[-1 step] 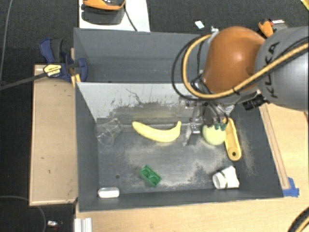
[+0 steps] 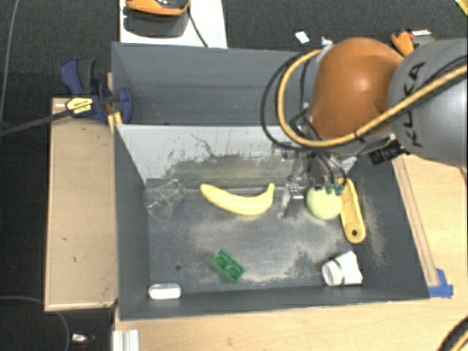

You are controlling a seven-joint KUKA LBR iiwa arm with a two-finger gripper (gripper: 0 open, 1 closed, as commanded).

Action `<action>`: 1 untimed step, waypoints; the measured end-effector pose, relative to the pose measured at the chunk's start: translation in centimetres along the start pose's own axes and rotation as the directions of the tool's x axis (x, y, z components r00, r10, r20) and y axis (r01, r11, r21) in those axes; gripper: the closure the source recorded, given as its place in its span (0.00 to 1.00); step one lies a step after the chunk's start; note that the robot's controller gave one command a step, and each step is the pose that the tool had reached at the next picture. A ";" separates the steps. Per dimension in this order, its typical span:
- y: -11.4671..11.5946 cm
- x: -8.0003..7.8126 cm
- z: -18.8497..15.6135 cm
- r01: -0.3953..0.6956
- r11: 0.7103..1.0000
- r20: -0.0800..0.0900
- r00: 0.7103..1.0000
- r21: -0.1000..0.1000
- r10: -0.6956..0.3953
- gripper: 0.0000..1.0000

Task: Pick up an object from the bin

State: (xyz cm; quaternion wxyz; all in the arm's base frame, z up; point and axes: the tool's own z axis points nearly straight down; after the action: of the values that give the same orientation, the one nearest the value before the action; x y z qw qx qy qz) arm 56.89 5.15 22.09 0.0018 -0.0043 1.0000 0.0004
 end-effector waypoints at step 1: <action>2.1 -1.4 8.9 -0.008 1.000 0.004 1.000 -0.001 0.008 0.00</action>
Offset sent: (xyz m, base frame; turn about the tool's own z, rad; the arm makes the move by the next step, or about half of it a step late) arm 0.0218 0.0433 -0.0879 0.0248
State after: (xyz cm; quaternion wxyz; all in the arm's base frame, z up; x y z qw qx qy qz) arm 58.31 7.23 13.22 0.0040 -0.0005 1.0000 0.0010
